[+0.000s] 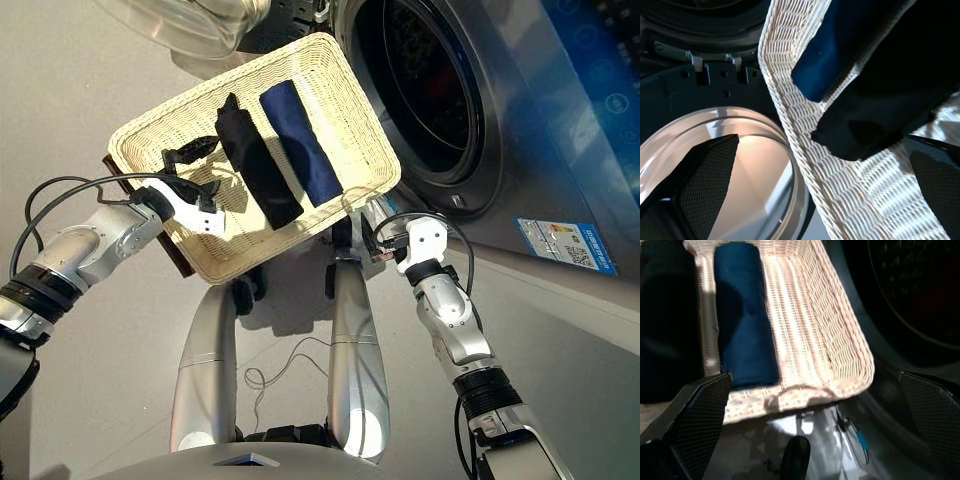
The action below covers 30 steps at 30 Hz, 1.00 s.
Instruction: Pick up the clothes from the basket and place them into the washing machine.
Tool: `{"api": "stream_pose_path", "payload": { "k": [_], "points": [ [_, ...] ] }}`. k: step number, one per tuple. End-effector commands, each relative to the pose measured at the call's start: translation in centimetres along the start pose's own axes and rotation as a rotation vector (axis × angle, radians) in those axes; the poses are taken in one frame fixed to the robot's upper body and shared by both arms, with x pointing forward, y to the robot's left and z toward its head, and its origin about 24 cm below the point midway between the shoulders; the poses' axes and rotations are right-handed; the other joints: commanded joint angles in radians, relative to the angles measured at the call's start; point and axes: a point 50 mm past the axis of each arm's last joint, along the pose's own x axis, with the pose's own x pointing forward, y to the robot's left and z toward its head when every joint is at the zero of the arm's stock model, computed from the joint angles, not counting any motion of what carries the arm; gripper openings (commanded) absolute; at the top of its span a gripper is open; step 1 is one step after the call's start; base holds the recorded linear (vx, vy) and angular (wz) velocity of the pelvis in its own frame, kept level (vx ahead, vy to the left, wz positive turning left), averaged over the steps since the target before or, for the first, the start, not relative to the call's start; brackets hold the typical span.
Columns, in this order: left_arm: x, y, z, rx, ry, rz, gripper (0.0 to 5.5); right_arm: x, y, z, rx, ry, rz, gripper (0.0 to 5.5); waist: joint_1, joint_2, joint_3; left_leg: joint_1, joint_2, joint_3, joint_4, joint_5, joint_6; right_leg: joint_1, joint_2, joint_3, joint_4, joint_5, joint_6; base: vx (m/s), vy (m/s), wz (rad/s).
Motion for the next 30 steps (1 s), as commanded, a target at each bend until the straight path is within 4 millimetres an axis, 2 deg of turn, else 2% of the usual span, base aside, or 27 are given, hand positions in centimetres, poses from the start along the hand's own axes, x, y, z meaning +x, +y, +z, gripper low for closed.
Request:
{"api": "stream_pose_path", "payload": {
  "k": [1,12,14,19,24,27,28,30],
  "points": [
    [0.7,3.6,-0.1,0.065,-0.007,0.126,5.50,-0.3,-0.2,2.3,-0.002,-0.108,0.012,5.50,-0.003,0.031,-0.036,-0.015,-0.023,0.001,-0.008,0.013,0.009,0.048,0.019,-0.009,0.090,-0.120,-0.023,0.089,0.008,-0.020],
    [2.2,7.0,-0.7,0.203,-0.006,0.111,5.50,-1.0,-0.1,1.2,0.012,-0.040,0.067,5.50,-0.025,0.031,-0.048,-0.076,-0.028,0.006,0.016,0.011,0.013,-0.026,0.033,-0.001,0.123,-0.123,-0.029,0.000,0.000,0.000],
    [2.7,7.1,-0.8,0.198,0.000,0.089,5.50,-1.2,0.0,0.9,0.020,-0.025,0.080,5.50,-0.029,0.031,-0.050,-0.084,-0.027,0.007,0.024,0.006,0.012,-0.034,0.035,-0.002,0.132,-0.129,-0.031,0.000,0.000,0.000],
    [4.7,5.3,-1.4,0.163,0.089,-0.056,5.50,-1.4,0.4,0.8,0.041,-0.008,0.123,5.50,-0.045,0.024,-0.054,-0.106,-0.018,0.006,0.036,0.008,0.011,-0.059,0.043,0.000,0.142,-0.123,-0.033,0.000,0.000,0.000],
    [5.8,4.3,-1.5,0.182,0.128,-0.150,5.50,-1.4,0.3,0.9,0.034,-0.007,0.140,5.50,-0.051,0.020,-0.052,-0.119,-0.013,0.009,0.042,0.009,0.011,-0.070,0.048,0.001,0.147,-0.119,-0.032,0.000,0.000,0.000],
    [6.1,2.4,-1.5,0.171,0.153,-0.258,5.50,-1.1,0.5,1.1,0.046,-0.018,0.155,5.50,-0.060,0.022,-0.057,-0.129,-0.009,0.011,0.041,0.011,0.010,-0.082,0.053,0.001,0.145,-0.114,-0.032,0.000,0.000,0.000],
    [6.2,2.4,-1.4,0.171,0.152,-0.257,5.50,-1.1,0.4,1.1,0.046,-0.018,0.154,5.50,-0.059,0.022,-0.058,-0.131,-0.009,0.012,0.041,0.011,0.010,-0.084,0.054,0.001,0.145,-0.114,-0.032,0.000,0.000,0.000],
    [6.1,0.8,-1.5,0.113,0.185,-0.326,5.50,-0.9,0.6,1.2,0.050,-0.024,0.159,5.50,-0.065,0.023,-0.060,-0.138,-0.005,0.015,0.040,0.013,0.010,-0.093,0.057,0.003,0.143,-0.109,-0.033,0.000,0.000,0.000]
  ]
}}
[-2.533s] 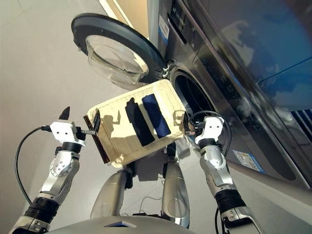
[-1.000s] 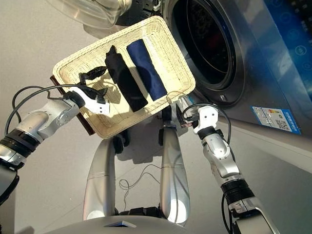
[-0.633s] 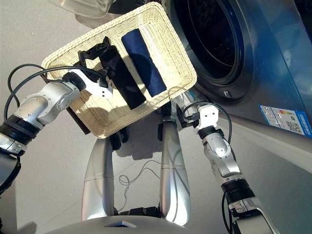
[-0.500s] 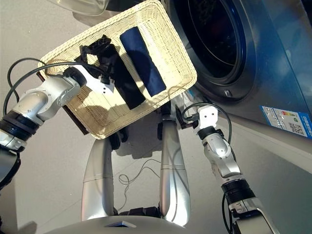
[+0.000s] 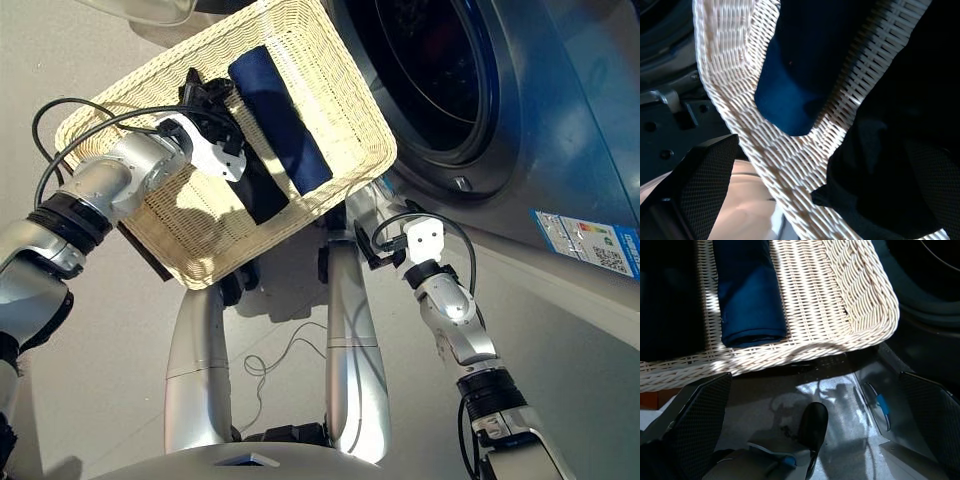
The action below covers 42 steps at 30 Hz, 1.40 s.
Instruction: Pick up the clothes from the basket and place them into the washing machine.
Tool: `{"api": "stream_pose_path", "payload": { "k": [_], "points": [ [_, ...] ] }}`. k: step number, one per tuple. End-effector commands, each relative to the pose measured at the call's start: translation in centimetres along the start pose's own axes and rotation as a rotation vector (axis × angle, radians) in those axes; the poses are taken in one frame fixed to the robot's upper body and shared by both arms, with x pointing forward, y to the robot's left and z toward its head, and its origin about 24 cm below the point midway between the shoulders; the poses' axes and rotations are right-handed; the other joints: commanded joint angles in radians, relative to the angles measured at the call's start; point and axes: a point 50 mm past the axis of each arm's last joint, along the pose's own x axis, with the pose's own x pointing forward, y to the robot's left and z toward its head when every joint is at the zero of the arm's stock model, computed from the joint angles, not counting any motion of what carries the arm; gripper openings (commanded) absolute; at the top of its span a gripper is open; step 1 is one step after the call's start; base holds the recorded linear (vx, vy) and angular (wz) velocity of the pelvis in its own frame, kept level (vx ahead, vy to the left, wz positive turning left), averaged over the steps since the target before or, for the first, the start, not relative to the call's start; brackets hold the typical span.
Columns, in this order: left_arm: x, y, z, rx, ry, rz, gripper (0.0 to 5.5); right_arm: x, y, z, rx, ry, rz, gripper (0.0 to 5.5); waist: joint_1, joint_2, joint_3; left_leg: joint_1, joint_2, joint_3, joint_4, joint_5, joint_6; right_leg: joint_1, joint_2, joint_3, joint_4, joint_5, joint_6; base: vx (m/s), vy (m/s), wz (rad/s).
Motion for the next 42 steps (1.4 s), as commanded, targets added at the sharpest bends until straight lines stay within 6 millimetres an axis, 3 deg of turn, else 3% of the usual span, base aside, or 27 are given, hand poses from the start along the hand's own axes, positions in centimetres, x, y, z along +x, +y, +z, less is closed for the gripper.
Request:
{"api": "stream_pose_path", "payload": {
  "k": [1,11,20,21,22,23,24,30,36,39,42],
  "points": [
    [0.6,-1.7,-0.3,-0.054,0.055,-0.108,5.50,-0.6,0.4,1.4,0.007,-0.068,0.036,5.50,-0.028,0.023,-0.035,-0.018,-0.023,0.006,-0.072,0.069,0.018,0.051,0.025,-0.027,0.026,-0.061,-0.022,0.000,0.000,0.000],
    [-0.1,-4.2,0.0,-0.095,0.049,-0.197,5.50,-0.3,0.3,1.2,0.016,-0.057,0.026,5.50,-0.018,0.034,-0.049,-0.016,-0.022,0.016,-0.086,0.069,0.020,0.042,0.023,-0.024,0.016,-0.053,-0.020,0.000,0.000,0.000],
    [-1.6,-9.7,1.1,-0.160,0.048,-0.375,5.50,0.3,0.6,1.5,0.025,-0.061,0.044,5.50,-0.015,0.026,-0.049,-0.024,-0.015,0.029,-0.083,0.064,0.022,0.032,0.028,-0.021,0.012,-0.044,-0.021,0.000,0.000,0.000],
    [-1.8,-10.6,1.4,-0.177,0.050,-0.409,4.49,0.4,0.6,1.5,0.029,-0.061,0.045,5.50,-0.015,0.025,-0.047,-0.026,-0.015,0.030,-0.082,0.064,0.022,0.031,0.028,-0.020,0.011,-0.044,-0.021,0.000,0.000,0.000],
    [-2.1,-11.6,1.7,-0.191,0.052,-0.440,2.65,0.4,0.6,1.6,0.029,-0.059,0.047,5.50,-0.016,0.023,-0.047,-0.026,-0.013,0.031,-0.082,0.064,0.023,0.030,0.028,-0.020,0.011,-0.043,-0.022,0.000,0.000,0.000],
    [-2.4,-12.5,1.9,-0.203,0.053,-0.473,2.14,0.5,0.6,1.6,0.030,-0.060,0.047,5.50,-0.016,0.022,-0.046,-0.026,-0.013,0.032,-0.081,0.063,0.023,0.030,0.028,-0.018,0.010,-0.042,-0.022,0.000,0.000,0.000],
    [-2.7,-13.3,2.4,-0.216,0.047,-0.502,0.00,0.5,0.6,1.7,0.030,-0.062,0.048,5.50,-0.016,0.021,-0.045,-0.027,-0.012,0.033,-0.080,0.062,0.023,0.029,0.029,-0.017,0.010,-0.041,-0.023,0.000,0.000,0.000],
    [-3.7,-15.4,3.4,-0.256,0.017,-0.588,0.00,0.9,0.5,2.1,0.034,-0.076,0.045,5.50,-0.015,0.016,-0.043,-0.033,-0.010,0.038,-0.069,0.056,0.025,0.025,0.030,-0.015,0.011,-0.037,-0.024,0.000,0.000,0.000],
    [-4.1,-15.1,2.9,-0.219,-0.012,-0.561,0.00,1.0,0.6,2.4,0.046,-0.092,0.052,5.50,-0.013,0.019,-0.043,-0.037,-0.009,0.037,-0.062,0.052,0.027,0.022,0.029,-0.017,0.016,-0.042,-0.025,0.000,0.000,0.000],
    [-4.2,-14.3,2.5,-0.177,-0.030,-0.527,0.00,0.8,0.6,2.4,0.052,-0.096,0.057,5.50,-0.010,0.020,-0.044,-0.042,-0.011,0.034,-0.058,0.051,0.028,0.020,0.028,-0.020,0.021,-0.045,-0.025,0.000,0.000,0.000],
    [-3.6,-10.8,1.0,-0.030,-0.065,-0.376,0.00,0.6,0.6,2.4,0.049,-0.098,0.065,5.50,-0.010,0.023,-0.050,-0.044,-0.015,0.032,-0.058,0.050,0.029,0.019,0.026,-0.022,0.023,-0.048,-0.023,0.000,0.000,0.000]
  ]
}}
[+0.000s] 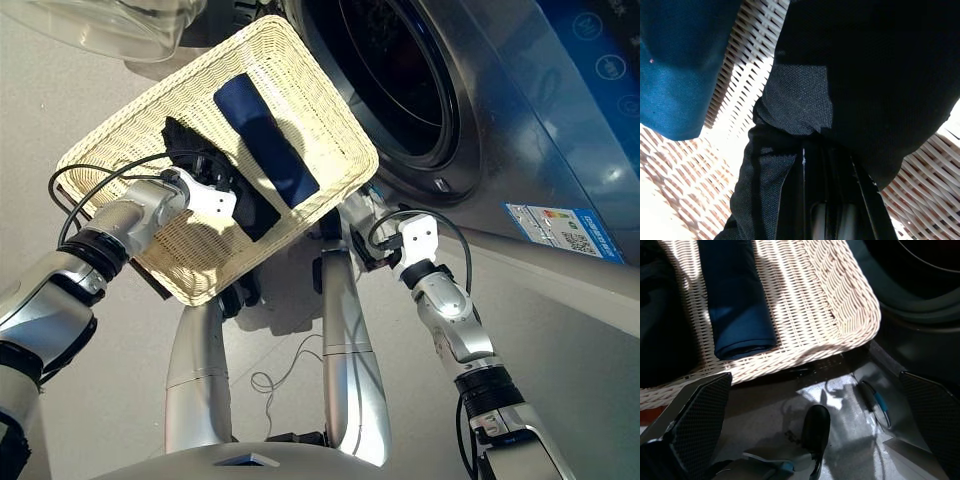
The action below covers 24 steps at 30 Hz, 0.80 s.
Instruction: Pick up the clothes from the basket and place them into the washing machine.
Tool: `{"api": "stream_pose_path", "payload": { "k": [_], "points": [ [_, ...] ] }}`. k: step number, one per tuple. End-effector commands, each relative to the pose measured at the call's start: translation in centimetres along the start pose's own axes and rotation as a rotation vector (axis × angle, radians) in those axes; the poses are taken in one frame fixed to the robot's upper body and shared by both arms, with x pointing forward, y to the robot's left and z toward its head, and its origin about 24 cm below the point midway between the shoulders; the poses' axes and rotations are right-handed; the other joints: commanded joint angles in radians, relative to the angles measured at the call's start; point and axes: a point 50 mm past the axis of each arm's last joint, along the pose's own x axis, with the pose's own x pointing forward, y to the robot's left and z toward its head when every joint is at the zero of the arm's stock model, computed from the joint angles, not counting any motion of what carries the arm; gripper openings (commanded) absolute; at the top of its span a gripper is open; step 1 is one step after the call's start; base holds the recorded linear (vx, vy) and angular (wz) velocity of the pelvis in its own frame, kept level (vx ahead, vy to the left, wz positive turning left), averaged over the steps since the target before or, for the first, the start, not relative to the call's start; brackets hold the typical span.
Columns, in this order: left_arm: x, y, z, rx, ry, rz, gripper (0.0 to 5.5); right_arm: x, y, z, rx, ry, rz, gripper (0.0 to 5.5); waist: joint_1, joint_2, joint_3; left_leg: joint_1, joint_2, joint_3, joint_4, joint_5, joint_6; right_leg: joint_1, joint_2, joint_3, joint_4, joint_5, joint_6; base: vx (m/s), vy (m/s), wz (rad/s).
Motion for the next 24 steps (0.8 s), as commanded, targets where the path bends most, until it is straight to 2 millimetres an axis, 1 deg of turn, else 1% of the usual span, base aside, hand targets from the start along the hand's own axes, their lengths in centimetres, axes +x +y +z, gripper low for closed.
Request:
{"api": "stream_pose_path", "payload": {
  "k": [1,2,4,5,7,9,12,16,20,22,23,24],
  "points": [
    [-1.3,-2.6,-0.5,0.172,-0.063,-0.071,0.00,0.0,0.4,2.7,0.002,-0.145,0.046,5.50,0.003,0.010,0.019,-0.043,-0.036,0.007,-0.060,0.070,0.033,0.037,-0.006,-0.056,0.040,-0.059,-0.027,0.000,0.000,0.000],
    [-1.7,-1.0,-0.8,0.248,-0.074,0.003,0.00,-0.1,0.3,2.7,-0.006,-0.144,0.048,5.50,0.002,0.014,0.015,-0.042,-0.037,0.006,-0.062,0.070,0.033,0.039,-0.007,-0.057,0.040,-0.059,-0.026,0.000,0.000,0.000],
    [-2.5,0.3,-0.8,0.332,-0.122,0.067,0.00,-0.1,0.3,3.0,-0.003,-0.167,0.050,5.50,0.006,0.013,0.015,-0.039,-0.040,0.005,-0.066,0.071,0.033,0.042,-0.008,-0.058,0.037,-0.060,-0.023,0.000,0.000,0.000],
    [-2.9,0.9,-0.7,0.348,-0.144,0.114,0.00,-0.2,0.2,3.0,-0.004,-0.173,0.047,5.50,0.009,0.015,0.014,-0.037,-0.041,0.006,-0.068,0.072,0.033,0.042,-0.010,-0.058,0.039,-0.059,-0.022,0.000,0.000,0.000],
    [-4.0,1.3,-1.3,0.353,-0.155,0.176,0.00,-0.5,0.1,3.1,-0.004,-0.186,0.036,5.50,0.017,0.015,0.009,-0.034,-0.041,0.005,-0.076,0.075,0.032,0.047,-0.012,-0.059,0.033,-0.057,-0.020,0.000,0.000,0.000],
    [-5.0,1.6,-1.9,0.308,-0.148,0.245,0.00,-0.8,0.0,2.9,0.002,-0.188,0.022,5.50,0.029,0.015,0.006,-0.032,-0.045,0.004,-0.081,0.076,0.033,0.048,-0.015,-0.060,0.032,-0.056,-0.020,0.000,0.000,0.000],
    [-6.5,1.3,-2.5,0.219,-0.135,0.330,0.00,-1.3,-0.1,2.6,-0.003,-0.181,0.006,5.50,0.042,0.017,-0.002,-0.028,-0.050,0.000,-0.090,0.080,0.035,0.052,-0.017,-0.059,0.025,-0.055,-0.020,0.000,0.000,0.000],
    [-8.5,1.3,-2.5,0.166,-0.145,0.419,0.00,-1.9,-0.3,2.2,-0.013,-0.165,-0.012,5.50,0.054,0.021,-0.009,-0.023,-0.052,-0.005,-0.098,0.083,0.035,0.057,-0.020,-0.062,0.018,-0.055,-0.021,0.000,0.000,0.000],
    [-10.9,2.1,-2.3,0.146,-0.180,0.532,0.00,-2.4,-0.4,1.9,-0.013,-0.155,-0.021,5.50,0.066,0.025,-0.015,-0.014,-0.056,-0.012,-0.109,0.087,0.035,0.063,-0.022,-0.063,0.011,-0.056,-0.024,0.000,0.000,0.000],
    [-11.8,1.9,-2.1,0.143,-0.205,0.557,0.00,-2.6,-0.4,1.8,-0.014,-0.149,-0.017,5.50,0.070,0.026,-0.019,-0.011,-0.058,-0.013,-0.111,0.087,0.035,0.066,-0.022,-0.064,0.011,-0.057,-0.026,0.000,0.000,0.000],
    [-12.1,1.7,-2.4,0.146,-0.196,0.572,0.00,-2.6,-0.3,1.8,-0.016,-0.149,-0.013,5.50,0.072,0.027,-0.021,-0.010,-0.058,-0.014,-0.112,0.088,0.035,0.068,-0.022,-0.065,0.011,-0.058,-0.027,0.000,0.000,0.000],
    [-12.2,1.6,-2.3,0.143,-0.200,0.591,1.94,-2.5,-0.3,1.8,-0.020,-0.151,-0.013,5.50,0.072,0.028,-0.021,-0.011,-0.058,-0.016,-0.111,0.088,0.034,0.068,-0.022,-0.064,0.012,-0.059,-0.028,0.000,0.000,0.000]
  ]
}}
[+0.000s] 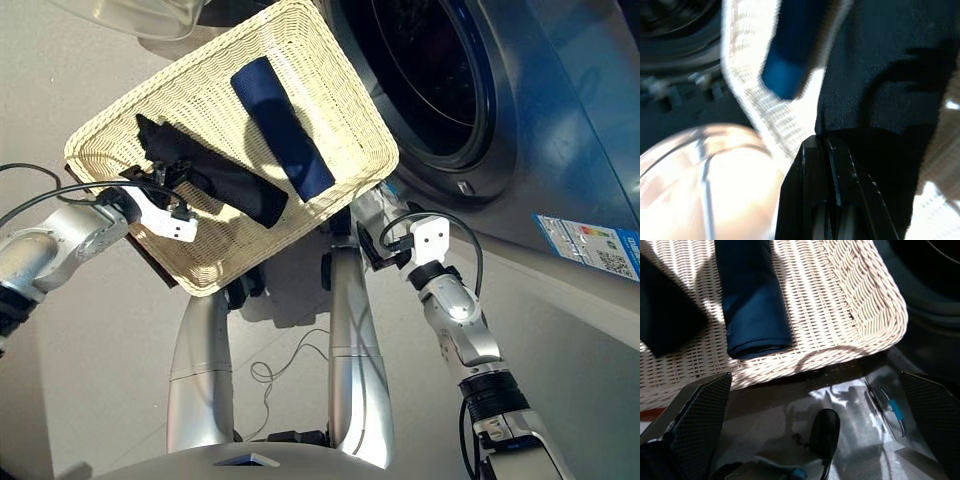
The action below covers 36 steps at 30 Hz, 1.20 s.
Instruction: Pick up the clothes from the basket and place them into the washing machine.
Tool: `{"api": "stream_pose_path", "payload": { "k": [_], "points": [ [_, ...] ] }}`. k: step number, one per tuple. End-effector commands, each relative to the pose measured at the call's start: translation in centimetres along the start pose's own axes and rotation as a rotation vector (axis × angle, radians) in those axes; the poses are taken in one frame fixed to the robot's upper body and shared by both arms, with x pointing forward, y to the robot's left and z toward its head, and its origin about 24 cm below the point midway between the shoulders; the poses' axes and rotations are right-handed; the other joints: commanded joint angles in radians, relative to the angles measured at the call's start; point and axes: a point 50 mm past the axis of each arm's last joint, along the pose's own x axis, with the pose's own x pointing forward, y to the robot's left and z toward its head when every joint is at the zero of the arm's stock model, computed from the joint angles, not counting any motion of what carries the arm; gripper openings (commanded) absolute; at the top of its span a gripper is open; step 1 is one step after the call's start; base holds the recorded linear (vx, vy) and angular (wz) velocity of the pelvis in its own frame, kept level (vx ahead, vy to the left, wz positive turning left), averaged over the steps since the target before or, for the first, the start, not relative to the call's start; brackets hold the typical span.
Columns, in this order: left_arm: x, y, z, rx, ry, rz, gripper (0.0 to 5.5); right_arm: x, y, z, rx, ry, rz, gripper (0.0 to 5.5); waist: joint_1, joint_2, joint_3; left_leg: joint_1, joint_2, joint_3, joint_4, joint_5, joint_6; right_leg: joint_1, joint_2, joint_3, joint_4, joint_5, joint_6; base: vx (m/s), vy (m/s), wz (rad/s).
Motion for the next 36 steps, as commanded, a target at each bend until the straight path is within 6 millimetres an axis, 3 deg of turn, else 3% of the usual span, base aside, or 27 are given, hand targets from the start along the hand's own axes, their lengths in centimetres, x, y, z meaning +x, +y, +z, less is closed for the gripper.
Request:
{"api": "stream_pose_path", "payload": {
  "k": [1,3,4,5,28,36],
  "points": [
    [-1.1,2.0,0.0,0.024,-0.042,0.127,0.28,-1.2,0.5,1.9,-0.022,-0.122,0.030,5.50,-0.005,0.027,-0.048,0.000,-0.044,-0.005,-0.124,0.089,0.034,0.082,-0.007,-0.060,-0.020,-0.048,-0.026,0.000,0.000,0.000],
    [-1.3,1.9,-0.1,0.028,-0.044,0.126,0.00,-1.3,0.5,2.0,-0.022,-0.125,0.033,5.50,-0.003,0.026,-0.048,-0.001,-0.043,-0.006,-0.125,0.090,0.034,0.082,-0.009,-0.060,-0.021,-0.047,-0.026,0.000,0.000,0.000],
    [-1.3,2.2,0.0,0.040,-0.048,0.131,1.53,-1.4,0.5,2.1,-0.026,-0.127,0.035,5.50,-0.002,0.026,-0.046,-0.001,-0.042,-0.007,-0.125,0.090,0.034,0.081,-0.009,-0.060,-0.021,-0.047,-0.026,0.000,0.000,0.000],
    [-1.4,2.0,-0.2,0.036,-0.034,0.131,5.50,-1.5,0.5,2.1,-0.029,-0.127,0.034,5.50,0.000,0.026,-0.045,-0.001,-0.043,-0.007,-0.125,0.091,0.034,0.081,-0.009,-0.060,-0.019,-0.048,-0.026,0.000,0.000,0.000],
    [-0.4,2.1,-0.5,-0.029,0.043,0.174,5.50,-1.7,-0.1,2.1,-0.018,-0.118,-0.008,5.50,-0.004,0.022,-0.040,-0.005,-0.043,-0.006,-0.121,0.093,0.037,0.075,-0.005,-0.055,-0.020,-0.039,-0.028,0.000,0.000,0.000],
    [2.7,2.0,-1.2,0.005,0.094,0.070,5.50,-1.4,0.4,1.6,-0.009,-0.078,0.023,5.50,-0.028,0.016,-0.043,-0.009,-0.040,0.000,-0.122,0.090,0.039,0.071,-0.003,-0.053,-0.023,-0.036,-0.027,0.000,0.000,0.000]
  ]
}}
